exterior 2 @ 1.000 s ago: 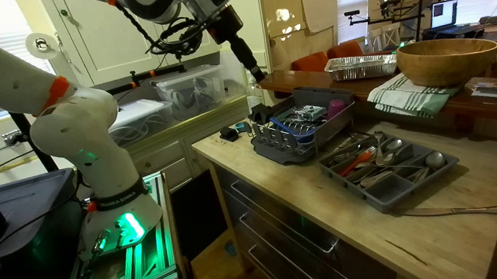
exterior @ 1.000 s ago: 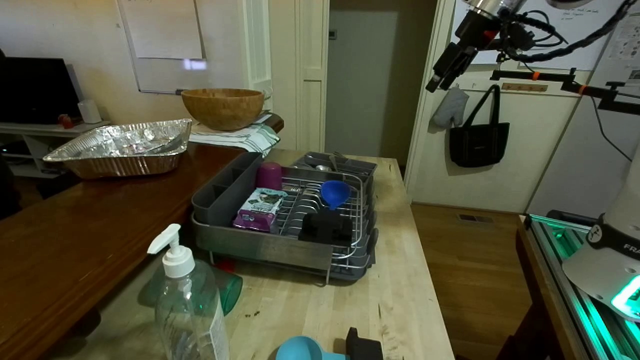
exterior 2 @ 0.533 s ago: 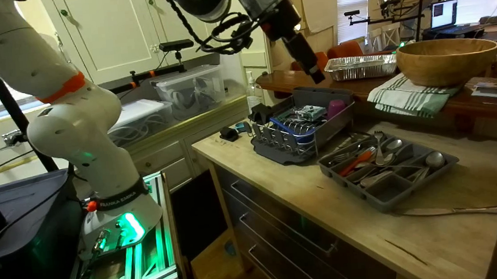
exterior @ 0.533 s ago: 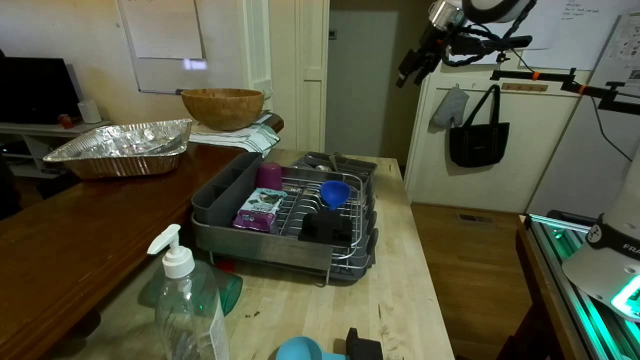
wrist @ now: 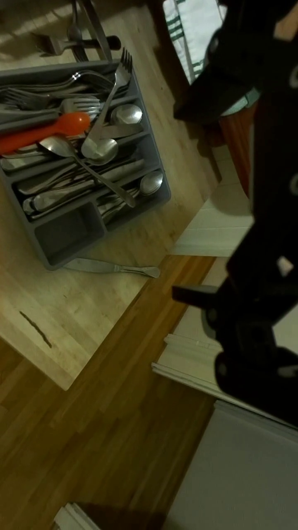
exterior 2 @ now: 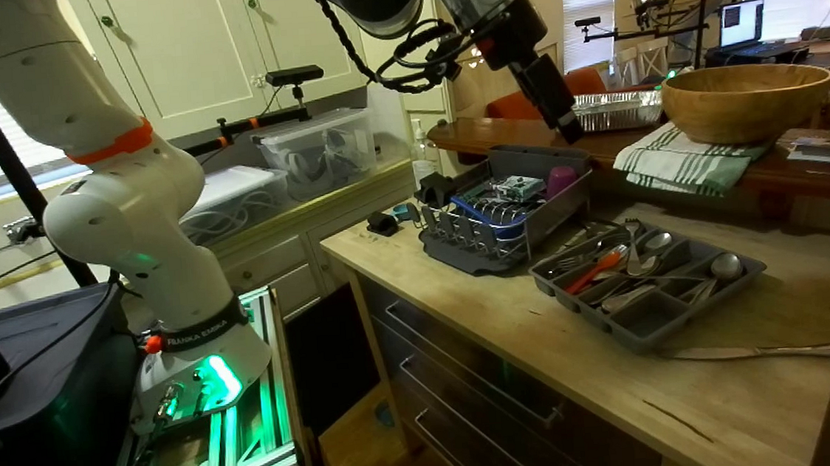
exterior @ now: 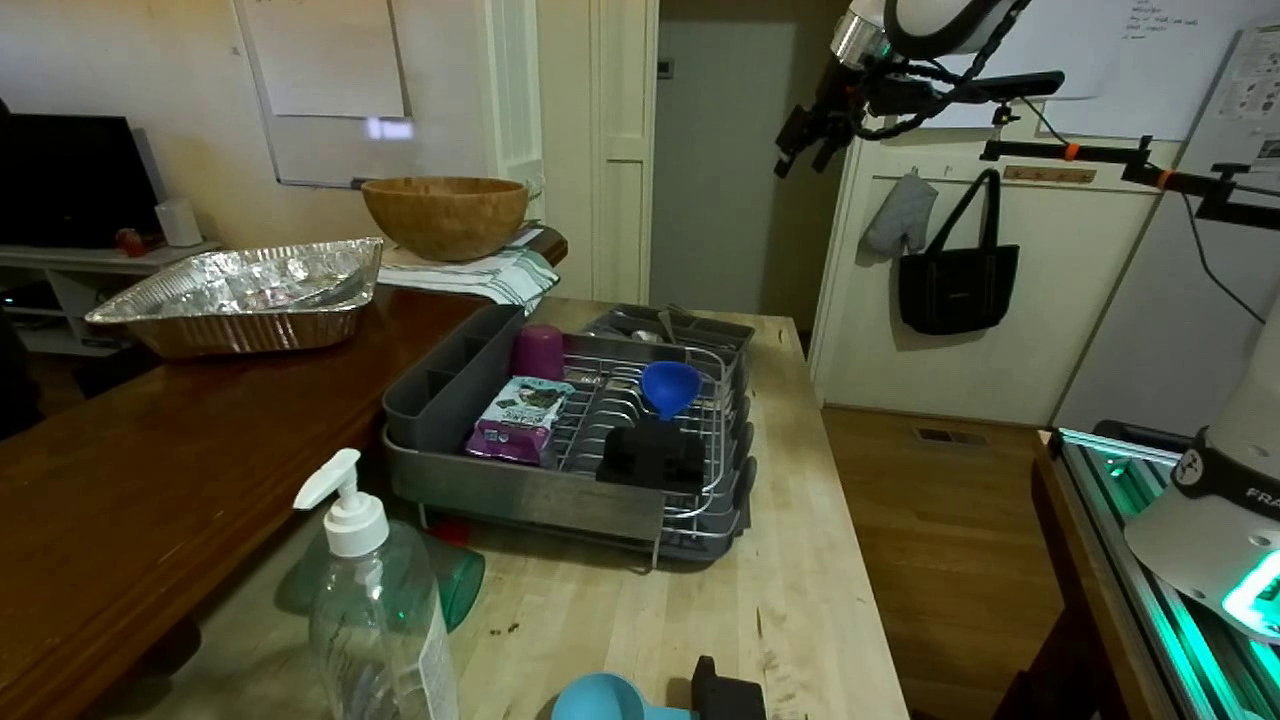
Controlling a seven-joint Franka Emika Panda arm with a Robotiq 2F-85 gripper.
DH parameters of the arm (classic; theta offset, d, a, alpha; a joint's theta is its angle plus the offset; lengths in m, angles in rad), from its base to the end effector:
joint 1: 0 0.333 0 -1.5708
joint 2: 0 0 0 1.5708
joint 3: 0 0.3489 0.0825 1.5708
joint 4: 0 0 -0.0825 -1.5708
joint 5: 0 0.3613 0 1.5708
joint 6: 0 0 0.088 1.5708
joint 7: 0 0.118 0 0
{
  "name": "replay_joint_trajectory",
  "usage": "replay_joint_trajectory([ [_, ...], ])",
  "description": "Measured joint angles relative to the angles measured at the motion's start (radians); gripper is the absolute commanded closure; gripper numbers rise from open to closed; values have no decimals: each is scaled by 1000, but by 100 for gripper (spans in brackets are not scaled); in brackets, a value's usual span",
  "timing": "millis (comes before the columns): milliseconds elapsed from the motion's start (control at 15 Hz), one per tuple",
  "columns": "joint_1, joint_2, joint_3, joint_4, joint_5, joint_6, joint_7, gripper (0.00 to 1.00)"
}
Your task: Put the silver knife in the cutlery holder.
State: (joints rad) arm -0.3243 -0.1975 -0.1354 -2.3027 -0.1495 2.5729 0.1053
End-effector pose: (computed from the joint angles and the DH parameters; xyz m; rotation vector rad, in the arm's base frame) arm 0.4449 -0.2223 0.5116 2.8295 -0.6652 0.6584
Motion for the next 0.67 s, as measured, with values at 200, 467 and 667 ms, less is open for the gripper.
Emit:
replay_joint_trajectory([
  [200, 0, 0, 0, 0, 0, 0, 1, 0],
  [467, 3, 0, -2, 0, -1, 0, 1, 0],
  [667, 6, 15, -22, 24, 0, 4, -2, 0],
])
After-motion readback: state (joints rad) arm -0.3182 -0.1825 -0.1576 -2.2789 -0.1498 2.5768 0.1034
